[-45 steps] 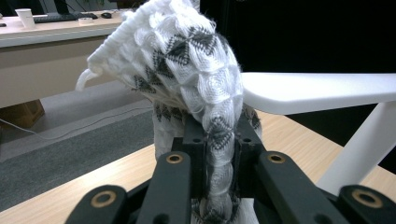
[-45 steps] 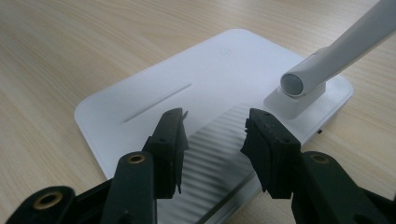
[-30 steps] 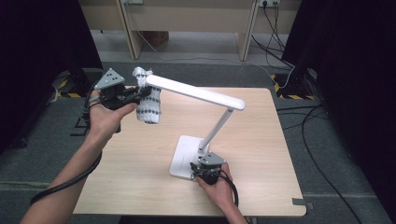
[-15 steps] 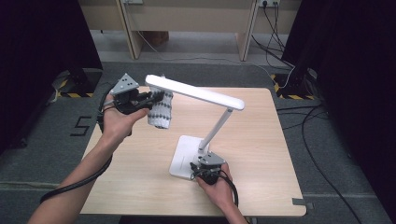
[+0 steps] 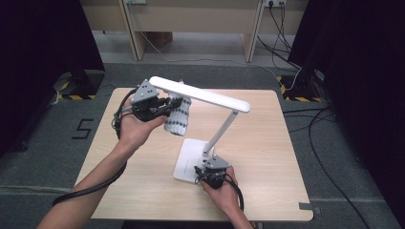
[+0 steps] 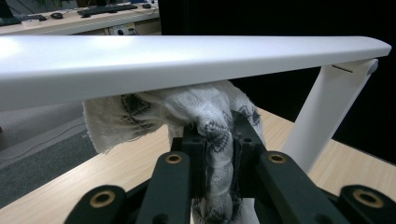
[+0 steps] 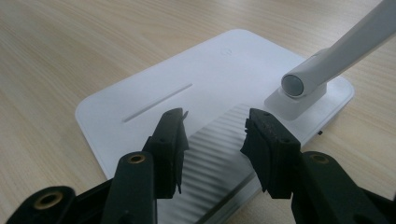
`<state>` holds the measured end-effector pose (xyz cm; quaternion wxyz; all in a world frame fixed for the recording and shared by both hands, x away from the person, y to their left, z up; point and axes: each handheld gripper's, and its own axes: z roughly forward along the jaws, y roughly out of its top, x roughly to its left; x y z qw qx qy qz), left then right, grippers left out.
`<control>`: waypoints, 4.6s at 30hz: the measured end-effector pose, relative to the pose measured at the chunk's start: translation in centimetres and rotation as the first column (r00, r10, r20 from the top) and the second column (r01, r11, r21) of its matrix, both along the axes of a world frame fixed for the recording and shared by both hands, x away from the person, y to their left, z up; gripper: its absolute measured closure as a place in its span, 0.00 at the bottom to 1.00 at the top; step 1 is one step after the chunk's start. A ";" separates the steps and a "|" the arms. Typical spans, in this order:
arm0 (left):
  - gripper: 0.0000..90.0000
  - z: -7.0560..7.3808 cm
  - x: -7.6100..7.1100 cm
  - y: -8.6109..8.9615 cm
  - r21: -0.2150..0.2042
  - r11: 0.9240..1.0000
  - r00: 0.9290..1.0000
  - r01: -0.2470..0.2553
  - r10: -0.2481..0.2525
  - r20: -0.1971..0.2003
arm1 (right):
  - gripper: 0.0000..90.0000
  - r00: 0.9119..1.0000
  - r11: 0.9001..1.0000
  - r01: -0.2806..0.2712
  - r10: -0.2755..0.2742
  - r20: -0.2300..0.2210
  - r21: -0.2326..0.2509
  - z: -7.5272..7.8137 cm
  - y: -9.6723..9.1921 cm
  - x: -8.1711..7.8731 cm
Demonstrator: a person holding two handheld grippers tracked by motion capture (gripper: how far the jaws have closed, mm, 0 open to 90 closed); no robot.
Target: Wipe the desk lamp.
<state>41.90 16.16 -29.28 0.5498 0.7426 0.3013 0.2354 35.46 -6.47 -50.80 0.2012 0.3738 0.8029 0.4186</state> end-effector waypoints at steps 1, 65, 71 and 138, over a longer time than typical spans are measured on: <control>0.88 -0.1 0.0 -0.2 -0.001 1.000 1.000 0.006 -0.006 0.002 | 0.64 1.000 1.000 0.000 0.000 0.000 -0.001 0.0 0.0 0.0; 0.87 -2.9 -0.9 -8.8 0.040 0.985 0.982 0.170 -0.172 0.073 | 0.64 1.000 1.000 -0.003 0.003 0.001 0.002 0.0 0.0 0.0; 0.87 -3.3 -0.7 -8.8 0.029 0.988 0.982 0.152 -0.154 0.111 | 0.64 1.000 1.000 -0.002 0.002 0.002 0.002 0.0 0.0 0.0; 0.88 -2.6 -0.5 -6.0 0.178 0.984 0.975 -0.016 -0.025 0.221 | 0.63 1.000 1.000 -0.006 0.006 0.007 -0.001 0.0 0.0 0.0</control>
